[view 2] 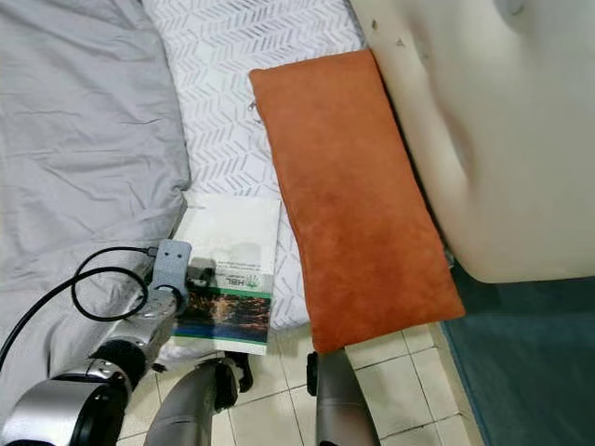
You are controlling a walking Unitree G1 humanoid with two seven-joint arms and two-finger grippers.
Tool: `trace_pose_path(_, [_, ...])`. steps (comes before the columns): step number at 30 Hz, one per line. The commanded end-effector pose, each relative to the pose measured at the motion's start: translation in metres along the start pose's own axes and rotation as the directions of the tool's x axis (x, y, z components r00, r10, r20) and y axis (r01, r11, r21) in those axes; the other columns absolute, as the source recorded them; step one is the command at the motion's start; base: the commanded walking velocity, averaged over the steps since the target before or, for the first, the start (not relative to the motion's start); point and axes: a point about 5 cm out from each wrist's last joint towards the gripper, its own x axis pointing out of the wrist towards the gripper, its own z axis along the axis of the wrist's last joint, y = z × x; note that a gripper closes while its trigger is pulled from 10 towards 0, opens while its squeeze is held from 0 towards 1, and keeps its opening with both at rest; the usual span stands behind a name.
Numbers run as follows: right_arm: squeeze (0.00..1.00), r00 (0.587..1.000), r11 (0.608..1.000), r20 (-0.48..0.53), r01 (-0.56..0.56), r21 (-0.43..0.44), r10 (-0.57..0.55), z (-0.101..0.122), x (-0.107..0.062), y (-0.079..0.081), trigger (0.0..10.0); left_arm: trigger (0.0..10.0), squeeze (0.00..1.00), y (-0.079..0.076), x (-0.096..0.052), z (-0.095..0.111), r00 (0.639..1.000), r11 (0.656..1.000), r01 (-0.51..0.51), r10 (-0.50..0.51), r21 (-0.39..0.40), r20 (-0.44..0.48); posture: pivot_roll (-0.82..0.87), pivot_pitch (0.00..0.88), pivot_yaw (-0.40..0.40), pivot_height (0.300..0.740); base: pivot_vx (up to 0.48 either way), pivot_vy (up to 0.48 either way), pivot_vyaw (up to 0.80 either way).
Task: Clean up the room
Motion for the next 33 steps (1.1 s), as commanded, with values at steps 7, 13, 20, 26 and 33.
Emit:
trace_pose_path(7, [0.00,0.997,0.997,-0.072,-0.031,0.065,0.035,-0.015,-0.003,0.011,10.0,10.0,0.00,-0.046,-0.006,-0.021,0.988,0.970,0.041,-0.076,-0.241,-0.135,-0.45,0.651,0.028,0.740,0.000,0.000,0.00])
trace_pose_path(13, [0.00,0.997,0.998,-0.077,-0.023,0.064,0.028,-0.016,-0.005,0.011,10.0,10.0,0.00,-0.050,-0.006,-0.018,0.987,0.948,0.010,-0.060,-0.319,-0.148,-0.44,0.649,0.033,0.740,0.000,0.000,0.00])
trace_pose_path(20, [0.00,0.996,0.998,-0.083,-0.025,0.050,0.029,-0.016,-0.006,0.008,10.0,10.0,0.00,-0.074,-0.011,-0.021,0.980,0.932,0.051,-0.116,-0.359,-0.161,-0.45,0.646,0.027,0.740,0.000,0.000,0.00])
trace_pose_path(26, [0.00,0.996,0.999,-0.081,-0.023,0.046,0.027,-0.015,-0.006,0.007,10.0,10.0,0.00,-0.083,-0.012,-0.016,0.979,0.952,0.104,-0.149,-0.288,-0.139,-0.46,0.644,0.021,0.740,0.000,0.000,0.00])
trace_pose_path(33, [0.00,0.996,0.999,-0.084,-0.028,0.044,0.032,-0.016,-0.004,0.007,10.0,10.0,0.00,-0.085,-0.011,-0.009,0.981,0.941,0.099,-0.146,-0.323,-0.125,-0.45,0.638,0.024,0.740,0.000,0.000,0.00])
